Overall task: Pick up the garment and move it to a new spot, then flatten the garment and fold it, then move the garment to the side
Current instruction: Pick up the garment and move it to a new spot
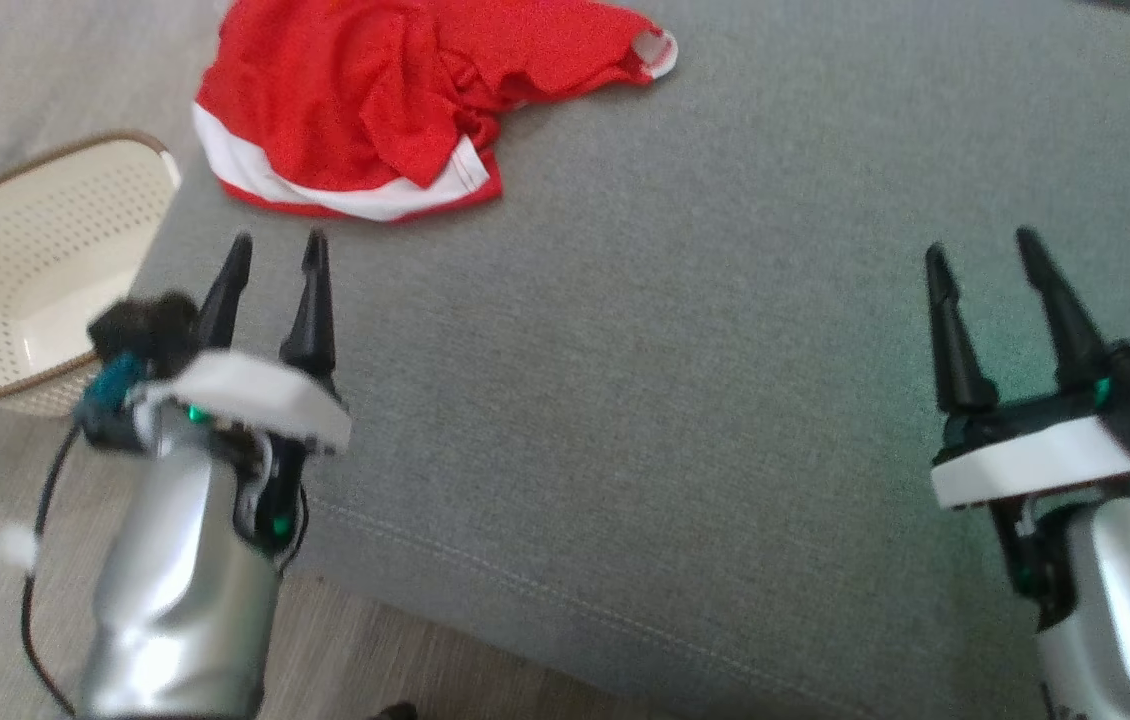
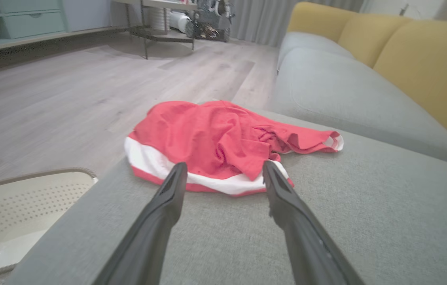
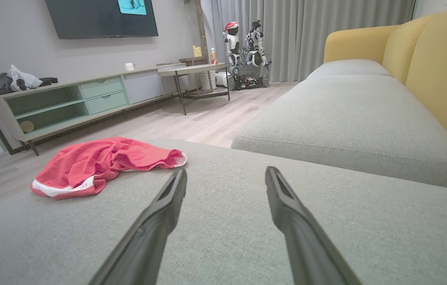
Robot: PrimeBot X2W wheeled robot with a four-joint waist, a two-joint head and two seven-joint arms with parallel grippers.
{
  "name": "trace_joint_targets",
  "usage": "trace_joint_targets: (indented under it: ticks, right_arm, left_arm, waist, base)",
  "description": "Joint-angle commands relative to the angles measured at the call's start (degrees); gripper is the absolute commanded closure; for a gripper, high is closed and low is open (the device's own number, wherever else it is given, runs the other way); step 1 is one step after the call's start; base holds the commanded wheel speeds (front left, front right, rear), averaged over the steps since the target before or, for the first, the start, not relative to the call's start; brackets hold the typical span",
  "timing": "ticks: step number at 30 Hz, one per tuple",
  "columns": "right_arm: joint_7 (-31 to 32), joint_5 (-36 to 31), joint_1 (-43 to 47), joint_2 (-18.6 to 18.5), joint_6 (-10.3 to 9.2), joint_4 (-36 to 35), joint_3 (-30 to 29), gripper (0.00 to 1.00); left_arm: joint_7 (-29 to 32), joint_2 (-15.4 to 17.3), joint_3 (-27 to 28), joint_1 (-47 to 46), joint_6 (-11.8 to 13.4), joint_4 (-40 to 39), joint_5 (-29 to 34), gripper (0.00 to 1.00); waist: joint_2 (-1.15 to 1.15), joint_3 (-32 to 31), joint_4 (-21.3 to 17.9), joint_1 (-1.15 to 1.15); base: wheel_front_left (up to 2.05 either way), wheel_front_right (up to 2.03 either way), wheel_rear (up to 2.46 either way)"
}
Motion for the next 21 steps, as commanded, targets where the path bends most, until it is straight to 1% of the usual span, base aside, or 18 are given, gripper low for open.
trace_joint_targets:
  ticks: [1,8,11,21]
  right_arm:
    - [0.8,-0.5,-1.7,-0.9,-0.04,-3.4,0.7,0.0]
    - [4.3,-1.2,-2.2,-2.6,-0.04,-9.2,0.3,0.0]
    - [5.1,-1.4,-2.5,-2.8,-0.04,-10.7,0.3,0.0]
    - [5.7,-1.5,-3.4,-3.2,-0.04,-12.7,0.0,0.0]
  left_arm:
    - [0.5,2.1,1.4,-4.5,-0.3,0.6,0.0,0.0]
    - [2.6,3.8,0.9,-16.6,-1.3,13.4,-1.4,0.0]
    - [2.5,4.4,0.3,-20.5,-1.7,17.9,-1.9,0.0]
    - [1.0,5.1,-1.6,-28.8,-2.2,28.0,-3.2,0.0]
  waist:
    - [0.0,3.0,-1.2,0.0]
    - [0.0,7.9,-3.3,0.0]
    - [0.0,9.6,-4.5,0.0]
    - [0.0,13.1,-7.4,0.0]
  base:
    - [0.0,0.0,0.0]
    - [0.0,0.0,0.0]
    - [0.0,0.0,0.0]
    - [0.0,0.0,0.0]
